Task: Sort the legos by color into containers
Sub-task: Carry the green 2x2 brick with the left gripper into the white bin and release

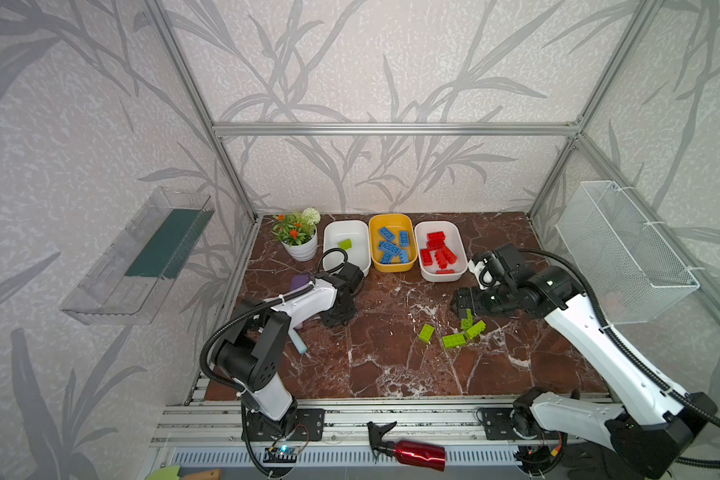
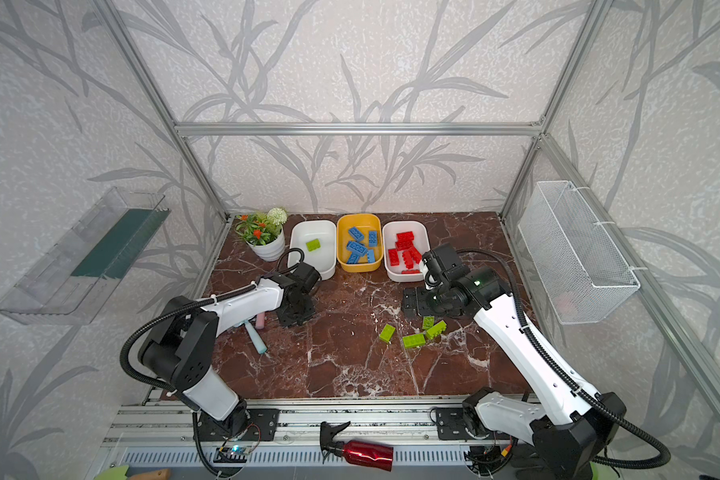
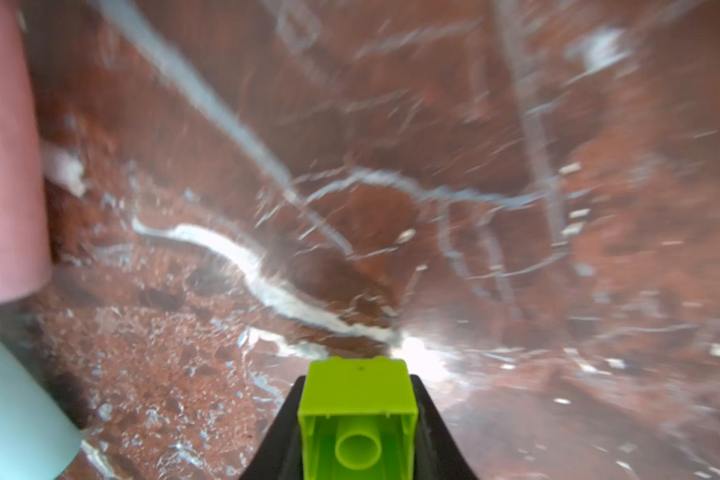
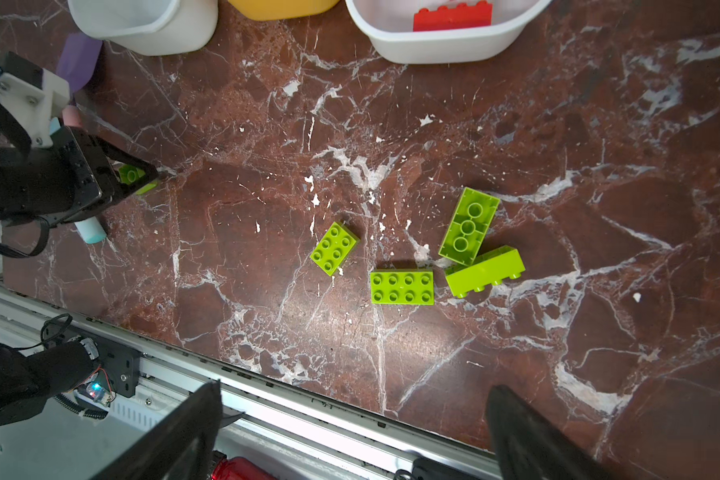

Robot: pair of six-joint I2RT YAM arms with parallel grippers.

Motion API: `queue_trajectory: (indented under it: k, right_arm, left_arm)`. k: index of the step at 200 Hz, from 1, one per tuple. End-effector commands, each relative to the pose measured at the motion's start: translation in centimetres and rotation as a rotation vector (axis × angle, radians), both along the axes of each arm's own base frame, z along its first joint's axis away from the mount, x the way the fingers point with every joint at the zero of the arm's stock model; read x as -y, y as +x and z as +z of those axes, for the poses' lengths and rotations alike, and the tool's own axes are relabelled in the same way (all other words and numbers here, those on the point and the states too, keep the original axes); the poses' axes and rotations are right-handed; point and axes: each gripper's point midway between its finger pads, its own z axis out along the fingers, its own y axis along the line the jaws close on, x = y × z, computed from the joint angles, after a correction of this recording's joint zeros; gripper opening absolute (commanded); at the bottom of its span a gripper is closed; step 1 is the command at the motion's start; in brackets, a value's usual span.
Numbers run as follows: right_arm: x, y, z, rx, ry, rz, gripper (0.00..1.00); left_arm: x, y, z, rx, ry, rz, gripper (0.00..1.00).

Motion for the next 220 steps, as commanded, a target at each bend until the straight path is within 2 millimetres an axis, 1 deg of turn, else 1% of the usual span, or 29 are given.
queue_trajectory:
  k: [1,16,24,34,42,44,58,64,68,72,86,96,100,103,106,113,120,126,127,132,138,147,156,171,188,207,211,217,220]
  right_arm:
    - [-0.5,1.3,1.4,0.06,0.004,0.022,0.99]
    - [-0.8,1.9,1.6,0.068,0.003,0.026,0.99]
    - [-0.9,2.2,1.7,0.072,0.0,0.029,0.99]
    - [-1.0,2.7,1.8,0.078,-0.004,0.028,0.99]
    - [-0.9,3.0,1.9,0.084,-0.009,0.025,0.99]
    - [-0.9,3.1,2.0,0.086,-0.008,0.024,0.99]
    - [-0.8,3.7,2.2,0.095,-0.01,0.013,0.99]
    - [-0.7,4.0,2.2,0.098,-0.01,0.006,0.99]
    - [-0.6,4.2,2.3,0.101,-0.01,0.001,0.99]
    - [-0.4,4.4,2.3,0.103,-0.011,-0.005,0.99]
    - [0.0,4.9,2.4,0.104,-0.013,-0.021,0.99]
    - [0.3,5.4,2.5,0.103,-0.017,-0.034,0.99]
    - [0.5,5.5,2.5,0.103,-0.02,-0.039,0.99]
    - [0.6,5.6,2.5,0.104,-0.02,-0.043,0.99]
    - [0.7,5.7,2.5,0.102,-0.021,-0.046,0.99]
    - [0.9,6.0,2.6,0.102,-0.024,-0.055,0.99]
    - [1.1,6.2,2.7,0.103,-0.026,-0.063,0.99]
    - [1.3,6.3,2.8,0.101,-0.027,-0.072,0.99]
    - [1.3,6.3,2.8,0.102,-0.027,-0.072,0.99]
    - [1.5,6.4,3.0,0.104,-0.028,-0.077,0.99]
    - [1.6,6.5,3.0,0.103,-0.031,-0.082,0.99]
    - [1.9,6.6,3.1,0.1,-0.035,-0.088,0.99]
    - [2.0,6.5,3.2,0.096,-0.039,-0.091,0.99]
    - [2.4,6.2,3.2,0.09,-0.05,-0.096,0.99]
    - [2.8,5.7,3.2,0.087,-0.051,-0.102,0.99]
    - [3.2,4.9,3.1,0.084,-0.05,-0.105,0.99]
    - [3.3,4.7,3.1,0.083,-0.05,-0.105,0.99]
    - [3.4,4.4,3.0,0.081,-0.048,-0.106,0.99]
    - [3.4,4.3,3.0,0.082,-0.046,-0.105,0.99]
  left_arm:
    - [-0.1,2.3,3.0,0.04,0.059,-0.041,0.24]
    - [0.6,4.5,4.8,0.078,0.059,-0.064,0.24]
    - [0.9,5.5,5.4,0.086,0.057,-0.075,0.24]
    - [1.4,7.3,6.5,0.11,0.05,-0.085,0.24]
    - [1.6,8.5,7.0,0.119,0.049,-0.092,0.24]
    - [1.8,9.0,7.4,0.129,0.046,-0.095,0.24]
    - [1.8,11.4,7.8,0.138,0.043,-0.097,0.24]
    - [2.0,12.6,8.4,0.153,0.034,-0.098,0.24]
    - [2.0,13.3,8.5,0.155,0.032,-0.099,0.24]
    - [2.1,13.8,8.2,0.149,0.031,-0.1,0.24]
    - [2.1,16.4,8.5,0.162,0.02,-0.098,0.24]
    - [2.2,17.8,8.1,0.156,0.01,-0.097,0.24]
    - [2.3,18.5,8.3,0.163,0.002,-0.097,0.25]
    - [2.2,18.9,8.0,0.156,0.002,-0.096,0.25]
    - [2.3,19.4,8.2,0.164,-0.003,-0.096,0.25]
    - [2.3,20.3,7.8,0.156,-0.008,-0.092,0.28]
    - [2.2,21.1,7.5,0.151,-0.012,-0.087,0.35]
    - [2.1,21.7,7.3,0.147,-0.015,-0.079,0.42]
    - [2.1,22.0,7.5,0.154,-0.02,-0.077,0.44]
    - [2.1,22.4,6.9,0.141,-0.024,-0.071,0.52]
    - [2.0,23.1,6.9,0.148,-0.034,-0.064,0.62]
    - [2.1,23.7,6.6,0.145,-0.054,-0.053,0.76]
    - [2.0,24.3,6.6,0.149,-0.071,-0.044,0.82]
    - [2.7,24.9,7.0,0.165,-0.106,-0.059,0.83]
    - [3.2,24.7,7.8,0.18,-0.124,-0.069,0.83]
    - [3.8,23.5,8.7,0.19,-0.112,-0.102,0.83]
    - [4.0,23.2,9.1,0.198,-0.109,-0.115,0.83]
    - [4.4,22.5,9.1,0.195,-0.102,-0.134,0.83]
    - [4.6,22.2,9.6,0.204,-0.1,-0.144,0.83]
